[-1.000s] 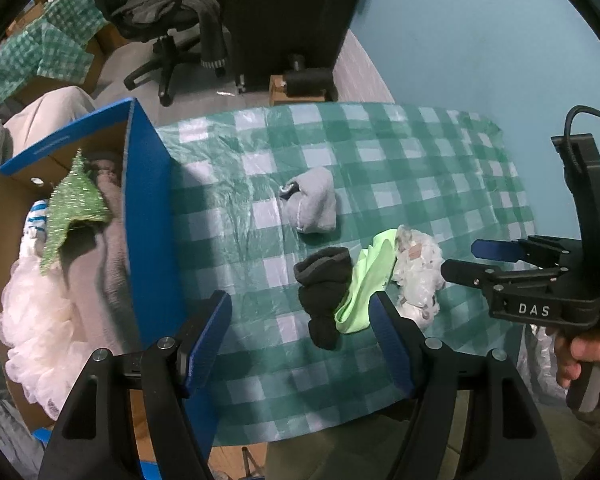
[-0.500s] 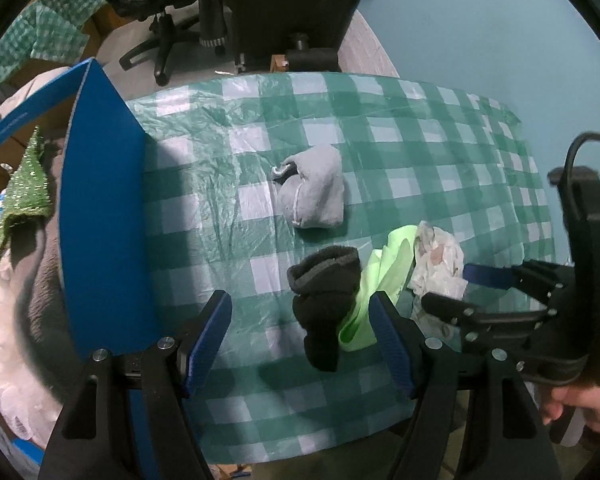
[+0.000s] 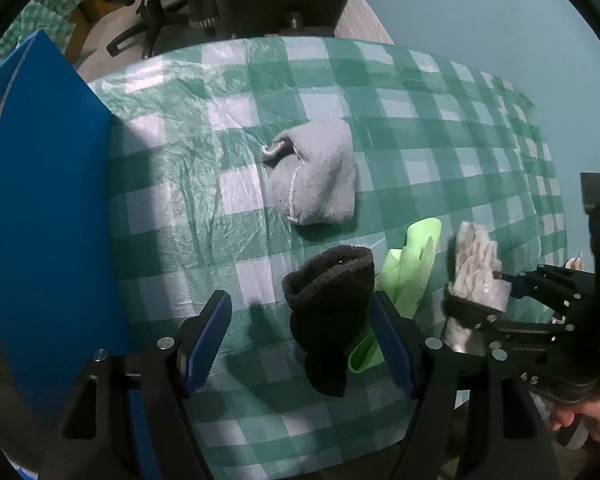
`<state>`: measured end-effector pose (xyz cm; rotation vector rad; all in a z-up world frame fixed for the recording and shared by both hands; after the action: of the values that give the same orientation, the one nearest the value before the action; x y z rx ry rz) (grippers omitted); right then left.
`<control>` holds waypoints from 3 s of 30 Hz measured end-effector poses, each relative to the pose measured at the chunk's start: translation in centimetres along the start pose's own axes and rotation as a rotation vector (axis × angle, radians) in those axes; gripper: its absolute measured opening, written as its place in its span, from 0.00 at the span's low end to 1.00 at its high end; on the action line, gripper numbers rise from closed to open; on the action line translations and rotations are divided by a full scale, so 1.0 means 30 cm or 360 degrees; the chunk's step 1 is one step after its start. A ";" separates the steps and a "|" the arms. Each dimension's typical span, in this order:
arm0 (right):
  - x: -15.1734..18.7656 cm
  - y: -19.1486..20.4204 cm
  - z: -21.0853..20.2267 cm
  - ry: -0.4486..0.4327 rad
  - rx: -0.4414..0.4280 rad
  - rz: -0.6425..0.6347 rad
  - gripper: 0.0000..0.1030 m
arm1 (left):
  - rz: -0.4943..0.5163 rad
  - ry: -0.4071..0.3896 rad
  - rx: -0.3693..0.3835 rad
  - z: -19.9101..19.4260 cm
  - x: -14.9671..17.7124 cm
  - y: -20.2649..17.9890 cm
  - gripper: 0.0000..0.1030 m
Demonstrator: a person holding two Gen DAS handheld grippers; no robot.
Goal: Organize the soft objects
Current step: 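Grasp the black sock with the left tool while the right tool grasps the crumpled plastic bag, then lift the black sock and plastic bag with both tools and carry them over the box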
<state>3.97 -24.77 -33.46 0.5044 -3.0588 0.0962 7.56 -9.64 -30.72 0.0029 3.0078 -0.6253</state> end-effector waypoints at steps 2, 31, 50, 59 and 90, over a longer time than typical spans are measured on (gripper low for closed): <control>0.009 -0.025 -0.002 0.0000 0.0009 0.0016 0.39 | 0.0013 0.0011 0.0009 0.006 0.000 -0.012 0.70; 0.014 -0.159 -0.063 -0.0100 0.0059 0.0027 0.35 | -0.0141 0.0047 -0.0024 0.090 0.101 0.024 0.68; 0.011 -0.146 -0.065 -0.0085 0.0055 0.0019 0.35 | -0.0124 0.0013 -0.0067 0.071 0.032 0.029 0.74; 0.019 -0.147 -0.055 -0.0093 0.0066 0.0037 0.35 | -0.0030 0.0052 -0.0127 0.141 0.035 -0.016 0.53; -0.036 -0.032 -0.352 -0.0304 -0.0041 -0.0125 0.31 | -0.0024 -0.0236 0.0066 -0.288 0.083 -0.022 0.39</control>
<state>5.61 -24.63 -22.92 0.6686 -3.2148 0.0066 4.50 -6.85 -22.71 -0.0611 2.8549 -0.6581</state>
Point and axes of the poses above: each gripper's, at about its wrist camera, not at the fingertips, and z roughly the way its jaws point, y to its left, x to its underside, the point moved 8 cm from there along z, roughly the way its jaws point, and after that the axes turned 14 degrees about x, right-handed, at the moved point
